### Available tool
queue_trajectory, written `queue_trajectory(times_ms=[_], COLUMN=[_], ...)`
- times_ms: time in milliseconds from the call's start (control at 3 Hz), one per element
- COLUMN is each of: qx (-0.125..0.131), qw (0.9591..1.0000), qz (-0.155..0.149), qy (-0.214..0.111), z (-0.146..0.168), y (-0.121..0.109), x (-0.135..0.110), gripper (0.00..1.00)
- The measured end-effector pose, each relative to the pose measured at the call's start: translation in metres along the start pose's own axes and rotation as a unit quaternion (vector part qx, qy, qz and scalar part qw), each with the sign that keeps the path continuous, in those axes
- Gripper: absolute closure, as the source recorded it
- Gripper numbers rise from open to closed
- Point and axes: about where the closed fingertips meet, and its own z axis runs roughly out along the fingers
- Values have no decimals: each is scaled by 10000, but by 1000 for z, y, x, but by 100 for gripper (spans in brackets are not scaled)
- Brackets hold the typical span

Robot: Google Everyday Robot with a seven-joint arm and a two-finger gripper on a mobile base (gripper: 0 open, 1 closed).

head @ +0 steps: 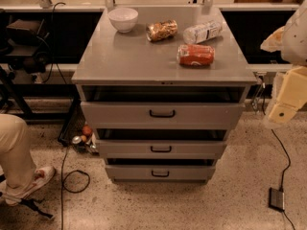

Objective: Open bottom drawer

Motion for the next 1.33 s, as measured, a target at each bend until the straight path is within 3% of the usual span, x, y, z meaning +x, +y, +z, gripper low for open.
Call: queue_trajectory(times_ms=[333,667,1000,1333], qx=[1,-156,-525,-1008], qw=[10000,9998,9977,9919], qz=[0,25,130,312], qy=[0,-148,-414,-707], z=[0,26,81,158], y=[0,2,9,32], x=[0,13,38,72], gripper=[0,0,0,0])
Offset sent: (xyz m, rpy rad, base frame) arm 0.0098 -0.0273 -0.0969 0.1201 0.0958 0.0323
